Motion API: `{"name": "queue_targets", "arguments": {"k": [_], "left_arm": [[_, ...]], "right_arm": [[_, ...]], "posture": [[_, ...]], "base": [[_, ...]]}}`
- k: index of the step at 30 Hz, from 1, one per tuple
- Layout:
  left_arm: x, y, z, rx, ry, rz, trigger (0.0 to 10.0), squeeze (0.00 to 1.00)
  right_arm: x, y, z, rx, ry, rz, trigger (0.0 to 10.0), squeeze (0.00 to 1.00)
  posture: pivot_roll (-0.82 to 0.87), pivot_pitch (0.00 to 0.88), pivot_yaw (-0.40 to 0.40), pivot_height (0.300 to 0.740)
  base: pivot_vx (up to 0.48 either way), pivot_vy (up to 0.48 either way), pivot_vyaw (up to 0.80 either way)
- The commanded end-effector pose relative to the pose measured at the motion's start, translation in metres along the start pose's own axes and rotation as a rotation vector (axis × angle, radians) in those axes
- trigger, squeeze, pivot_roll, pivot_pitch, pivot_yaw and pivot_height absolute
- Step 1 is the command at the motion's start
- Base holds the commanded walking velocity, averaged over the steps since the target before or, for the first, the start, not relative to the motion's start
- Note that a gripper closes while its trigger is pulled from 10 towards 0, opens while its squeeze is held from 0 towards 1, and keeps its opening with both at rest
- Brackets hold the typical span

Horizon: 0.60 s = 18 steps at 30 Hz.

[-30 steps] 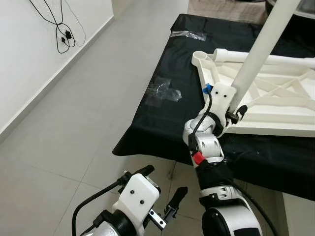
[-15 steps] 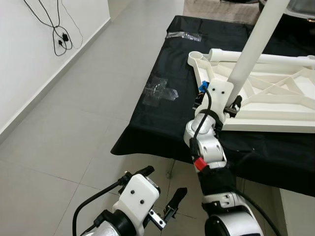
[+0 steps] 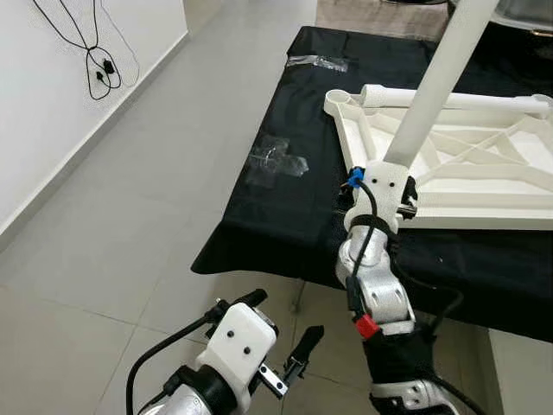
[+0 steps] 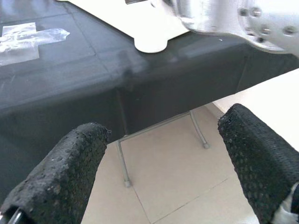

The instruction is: Building children table

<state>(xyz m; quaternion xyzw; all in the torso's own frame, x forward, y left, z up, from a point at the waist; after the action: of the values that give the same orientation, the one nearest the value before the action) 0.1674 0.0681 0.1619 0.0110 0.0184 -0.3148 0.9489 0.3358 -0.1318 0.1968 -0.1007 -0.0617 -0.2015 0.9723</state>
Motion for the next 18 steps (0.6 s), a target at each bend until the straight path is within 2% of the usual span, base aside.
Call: {"name": "queue_targets", "arguments": {"k": [1,10,13,16,18], "left_arm": [[-0.001,0.000,-0.005,-0.008,0.020,-0.002,10.0,0.00],[0.000,0.003,-0.009,-0.008,0.024,0.011,10.0,0.00],[0.000,0.012,-0.012,0.005,0.025,0.068,10.0,0.00],[0.001,0.016,-0.013,0.007,0.022,0.102,10.0,0.00],[0.000,0.027,-0.015,0.005,0.013,0.185,10.0,0.00]], "right_arm": [[-0.008,-0.003,-0.007,-0.003,0.013,0.038,10.0,0.00],[-0.026,-0.016,-0.017,0.016,0.012,0.154,10.0,0.00],[-0.041,-0.026,-0.026,-0.011,0.008,0.222,10.0,0.00],[-0.047,-0.031,-0.032,-0.028,0.022,0.235,10.0,0.00],[-0.060,-0.043,-0.047,-0.071,0.057,0.272,10.0,0.00]], "posture": [[0.14,0.164,-0.028,0.740],[0.12,0.156,-0.021,0.740],[0.11,0.145,-0.021,0.740],[0.12,0.140,-0.022,0.740],[0.11,0.129,-0.024,0.740]], "base": [[0.000,0.000,0.00],[0.000,0.000,0.00],[0.000,0.000,0.00],[0.000,0.000,0.00],[0.000,0.000,-0.40]]}}
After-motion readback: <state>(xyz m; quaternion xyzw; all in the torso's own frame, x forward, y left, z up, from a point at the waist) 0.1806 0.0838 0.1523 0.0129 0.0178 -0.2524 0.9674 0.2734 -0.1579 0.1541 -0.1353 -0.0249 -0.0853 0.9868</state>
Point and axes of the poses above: a point about 5 cm out from each wrist's last joint towards the gripper, its own x axis pointing out of the wrist towards the gripper, its own z axis along the axis of the wrist's last joint, y = z × x, the point moved 1 cm from there along x, pointing out of the wrist towards the gripper, and after that the axes turned 8 degrees about -x, right-handed, at the moved point
